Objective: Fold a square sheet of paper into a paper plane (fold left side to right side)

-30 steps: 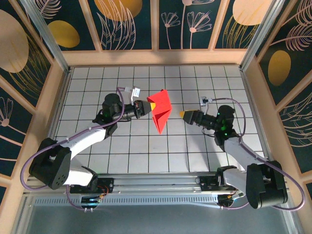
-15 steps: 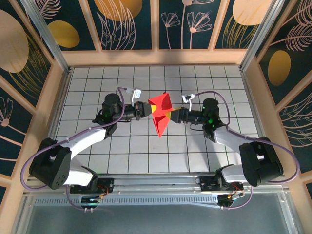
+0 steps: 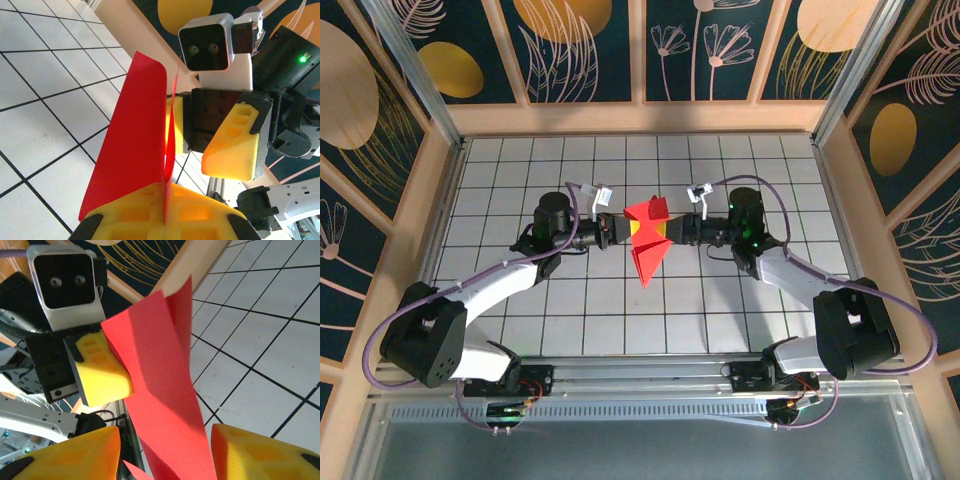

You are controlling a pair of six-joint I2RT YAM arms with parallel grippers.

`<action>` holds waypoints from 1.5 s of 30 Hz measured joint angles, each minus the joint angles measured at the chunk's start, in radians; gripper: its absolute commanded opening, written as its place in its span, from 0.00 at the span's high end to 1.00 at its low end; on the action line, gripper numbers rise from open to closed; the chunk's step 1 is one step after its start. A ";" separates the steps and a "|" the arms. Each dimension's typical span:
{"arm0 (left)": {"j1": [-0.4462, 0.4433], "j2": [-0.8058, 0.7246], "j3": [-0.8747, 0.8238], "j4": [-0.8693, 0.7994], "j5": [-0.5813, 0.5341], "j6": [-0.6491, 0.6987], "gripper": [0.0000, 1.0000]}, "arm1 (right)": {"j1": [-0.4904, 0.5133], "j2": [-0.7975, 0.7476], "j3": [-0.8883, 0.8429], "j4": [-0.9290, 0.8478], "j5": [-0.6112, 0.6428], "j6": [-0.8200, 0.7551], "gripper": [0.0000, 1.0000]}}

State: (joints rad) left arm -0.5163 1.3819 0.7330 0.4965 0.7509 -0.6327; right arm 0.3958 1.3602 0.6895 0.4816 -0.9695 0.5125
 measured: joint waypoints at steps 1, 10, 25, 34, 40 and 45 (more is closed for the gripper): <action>0.000 0.002 0.000 -0.003 0.000 0.002 1.00 | 0.000 0.000 0.011 -0.021 0.002 -0.011 0.53; 0.000 0.005 0.000 -0.030 -0.004 0.013 1.00 | 0.000 0.000 0.075 -0.150 0.018 -0.087 0.63; 0.000 0.006 -0.013 -0.070 -0.030 0.030 0.81 | 0.000 0.050 0.124 -0.211 0.047 -0.108 1.00; -0.001 0.001 -0.047 -0.176 -0.180 0.068 0.43 | 0.007 0.202 0.064 -0.120 0.107 -0.040 1.00; -0.002 -0.044 -0.071 -0.319 -0.324 0.107 0.46 | 0.021 0.340 0.016 -0.098 0.175 0.019 1.00; -0.066 -0.127 -0.053 -0.459 -0.462 0.177 0.49 | 0.021 0.343 0.041 -0.179 0.245 0.046 1.00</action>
State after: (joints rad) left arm -0.5827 1.2552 0.6796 0.0380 0.2893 -0.4557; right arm 0.4168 1.7035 0.7303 0.3031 -0.7242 0.5583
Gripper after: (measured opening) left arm 0.524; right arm 0.052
